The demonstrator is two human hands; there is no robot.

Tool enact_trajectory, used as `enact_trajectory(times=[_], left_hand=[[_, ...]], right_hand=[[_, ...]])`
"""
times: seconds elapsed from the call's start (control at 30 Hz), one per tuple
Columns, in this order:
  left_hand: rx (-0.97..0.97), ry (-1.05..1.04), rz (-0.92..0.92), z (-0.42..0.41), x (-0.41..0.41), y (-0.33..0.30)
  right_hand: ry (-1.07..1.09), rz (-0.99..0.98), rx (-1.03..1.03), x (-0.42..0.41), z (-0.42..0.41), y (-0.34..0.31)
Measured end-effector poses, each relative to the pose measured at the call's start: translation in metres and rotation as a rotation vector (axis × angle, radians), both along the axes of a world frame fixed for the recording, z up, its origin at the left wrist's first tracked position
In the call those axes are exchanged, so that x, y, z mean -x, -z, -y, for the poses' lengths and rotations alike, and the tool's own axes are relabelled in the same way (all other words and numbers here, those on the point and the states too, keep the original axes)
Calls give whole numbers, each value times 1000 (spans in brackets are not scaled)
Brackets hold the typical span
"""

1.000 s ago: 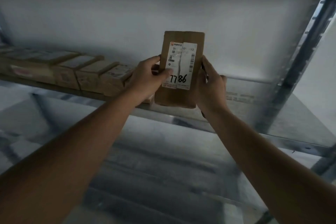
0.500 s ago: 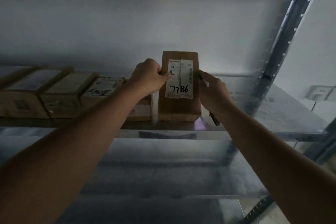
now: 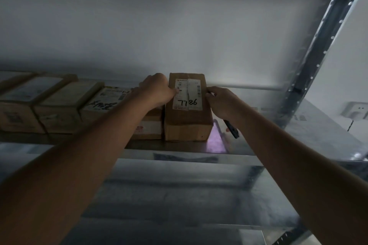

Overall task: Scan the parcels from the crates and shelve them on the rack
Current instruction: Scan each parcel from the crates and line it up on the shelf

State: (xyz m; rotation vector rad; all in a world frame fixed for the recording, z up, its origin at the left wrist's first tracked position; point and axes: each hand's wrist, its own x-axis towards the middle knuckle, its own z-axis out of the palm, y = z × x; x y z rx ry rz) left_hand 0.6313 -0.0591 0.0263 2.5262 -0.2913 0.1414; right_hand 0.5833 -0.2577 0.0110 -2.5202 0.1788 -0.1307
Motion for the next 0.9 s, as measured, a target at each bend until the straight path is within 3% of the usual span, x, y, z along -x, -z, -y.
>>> enact_trajectory(times=[0.13, 0.47, 0.9], left_hand=[[18, -4, 5, -2, -2, 3], [35, 25, 69, -5, 4, 6], [-115, 91, 138, -8, 15, 8]], right_hand=[[-16, -49, 93, -8, -2, -4], [-22, -123, 71, -8, -5, -9], [63, -197, 204, -18, -8, 4]])
